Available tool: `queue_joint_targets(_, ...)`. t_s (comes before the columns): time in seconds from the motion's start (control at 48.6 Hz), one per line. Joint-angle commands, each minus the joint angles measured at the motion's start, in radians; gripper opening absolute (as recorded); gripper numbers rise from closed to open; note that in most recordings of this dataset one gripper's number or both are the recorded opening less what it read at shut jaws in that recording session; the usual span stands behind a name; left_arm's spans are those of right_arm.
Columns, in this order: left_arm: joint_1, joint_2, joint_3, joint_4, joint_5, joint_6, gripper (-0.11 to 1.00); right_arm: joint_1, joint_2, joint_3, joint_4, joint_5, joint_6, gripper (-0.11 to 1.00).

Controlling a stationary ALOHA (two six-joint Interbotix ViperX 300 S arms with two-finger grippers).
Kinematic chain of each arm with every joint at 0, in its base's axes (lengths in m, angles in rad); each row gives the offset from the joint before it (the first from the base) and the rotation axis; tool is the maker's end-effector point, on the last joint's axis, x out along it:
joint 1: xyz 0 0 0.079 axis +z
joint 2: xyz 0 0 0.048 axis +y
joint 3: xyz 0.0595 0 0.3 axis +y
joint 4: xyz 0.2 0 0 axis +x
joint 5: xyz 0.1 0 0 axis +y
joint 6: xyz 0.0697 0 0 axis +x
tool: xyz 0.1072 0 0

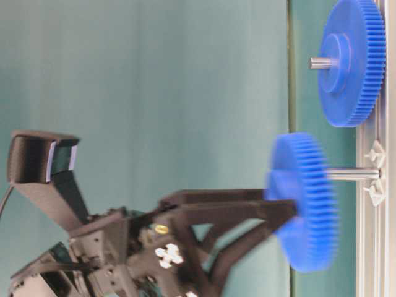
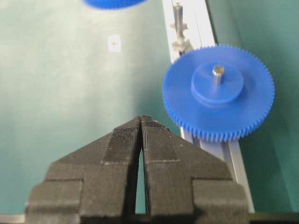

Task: Find the location of the shaft and insert the small gear.
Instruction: 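Lift the small gear and carry it toward the empty shaft on the rail, then align the small gear's bore with the shaft beside the large gear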

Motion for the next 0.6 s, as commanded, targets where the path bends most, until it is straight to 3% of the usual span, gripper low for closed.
queue_joint_targets(0.0, 0.025, -0.026, -0.028, 0.003, -0.003, 0.023, 0.65, -0.003, 0.006, -0.009, 0.002, -0.011, 0.009, 0.06)
queue_joint_targets(0.391, 0.084, 0.064, -0.028, 0.003, -0.121, 0.069, 0.65, -0.032, 0.005, -0.002, 0.002, -0.017, 0.009, 0.06)
queue_joint_targets(0.576, 0.101, 0.104, -0.023, 0.003, -0.114, 0.069, 0.65, -0.04, 0.003, 0.002, 0.002, -0.021, 0.009, 0.06)
